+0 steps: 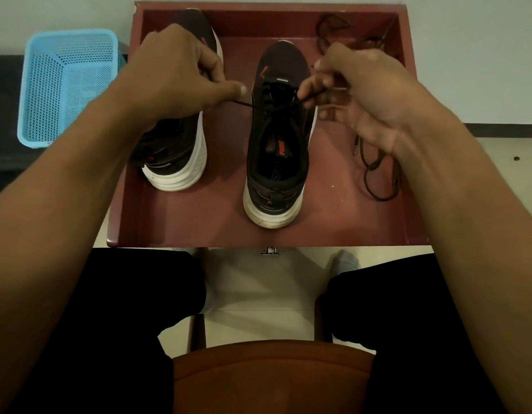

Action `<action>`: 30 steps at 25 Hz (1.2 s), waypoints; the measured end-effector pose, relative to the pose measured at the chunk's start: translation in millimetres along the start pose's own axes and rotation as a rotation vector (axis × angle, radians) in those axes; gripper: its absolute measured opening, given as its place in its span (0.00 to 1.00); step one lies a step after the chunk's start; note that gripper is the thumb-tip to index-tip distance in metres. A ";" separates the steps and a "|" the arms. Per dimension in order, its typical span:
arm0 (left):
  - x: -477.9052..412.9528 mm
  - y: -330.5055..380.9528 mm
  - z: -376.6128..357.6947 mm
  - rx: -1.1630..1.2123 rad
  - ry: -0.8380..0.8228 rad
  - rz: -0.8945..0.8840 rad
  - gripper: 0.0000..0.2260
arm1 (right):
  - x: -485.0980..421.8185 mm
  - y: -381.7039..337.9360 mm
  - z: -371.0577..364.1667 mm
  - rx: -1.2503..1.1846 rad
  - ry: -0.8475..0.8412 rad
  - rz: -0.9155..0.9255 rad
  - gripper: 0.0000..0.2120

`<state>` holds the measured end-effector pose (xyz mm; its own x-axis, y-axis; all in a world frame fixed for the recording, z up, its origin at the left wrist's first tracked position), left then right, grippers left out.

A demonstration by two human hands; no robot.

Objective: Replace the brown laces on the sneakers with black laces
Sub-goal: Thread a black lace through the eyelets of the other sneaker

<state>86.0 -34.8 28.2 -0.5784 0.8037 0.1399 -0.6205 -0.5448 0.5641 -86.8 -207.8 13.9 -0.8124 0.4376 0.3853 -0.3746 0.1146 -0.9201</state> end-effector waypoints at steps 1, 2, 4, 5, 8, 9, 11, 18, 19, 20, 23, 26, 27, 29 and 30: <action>-1.3 -0.3 -0.3 -0.068 0.006 0.007 0.17 | 0.4 1.0 2.1 0.045 0.005 -0.018 0.16; -2.4 1.1 -0.9 -0.123 0.011 0.005 0.15 | 0.9 2.0 4.1 0.061 0.004 -0.033 0.16; -2.9 5.3 -2.3 -0.201 0.021 -0.025 0.12 | 2.0 3.1 6.1 0.021 -0.022 -0.056 0.17; -2.6 7.0 -2.9 -0.235 0.025 -0.040 0.11 | 2.7 2.8 5.6 -0.008 -0.038 -0.063 0.18; -2.1 10.3 -5.3 -0.293 0.054 -0.057 0.10 | 1.2 4.0 3.9 -0.028 -0.035 -0.081 0.21; -2.6 10.8 -5.9 -0.305 0.064 -0.057 0.10 | 0.2 4.2 3.2 0.003 -0.016 -0.083 0.20; -3.7 10.9 -6.6 -0.326 0.080 -0.068 0.11 | -1.9 5.0 2.3 0.104 0.020 -0.074 0.17; -0.7 12.5 -9.6 -0.313 0.031 -0.241 0.09 | -0.1 7.1 6.8 0.467 -0.129 0.019 0.09; 0.6 15.7 -11.7 -0.294 0.004 -0.281 0.10 | 0.3 6.6 8.1 0.519 -0.137 0.039 0.09; 1.4 19.2 -14.0 -0.273 -0.023 -0.315 0.10 | 0.8 5.7 8.4 0.562 -0.147 0.058 0.08; 1.1 22.9 -20.8 -0.218 -0.101 -0.325 0.08 | 1.3 5.1 7.4 0.660 -0.145 0.096 0.06; -0.7 21.6 -23.2 -0.182 -0.132 -0.272 0.05 | 1.5 4.4 8.9 0.748 -0.134 0.131 0.04; -1.3 19.9 -23.3 -0.170 -0.151 -0.261 0.04 | 1.5 4.5 9.9 0.772 -0.134 0.129 0.03; -2.4 17.2 -23.5 -0.171 -0.192 -0.244 0.03 | 1.2 4.5 12.8 0.836 -0.130 0.121 0.02; -2.6 16.3 -23.6 -0.179 -0.205 -0.233 0.03 | 1.5 4.2 14.1 0.872 -0.126 0.115 0.02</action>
<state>65.0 -51.5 17.9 -0.3031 0.9328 0.1949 -0.8167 -0.3596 0.4513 -95.9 -219.2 11.6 -0.8897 0.2974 0.3463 -0.4532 -0.6664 -0.5921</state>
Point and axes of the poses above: each hand's wrist, its own x-axis away from the middle knuckle, its own z-axis out of the back of the hand, y = z × x, the point moved 3 cm from there along -x, towards the middle knuckle, and after that the axes turned 2 degrees about x, right-handed, at the moved point
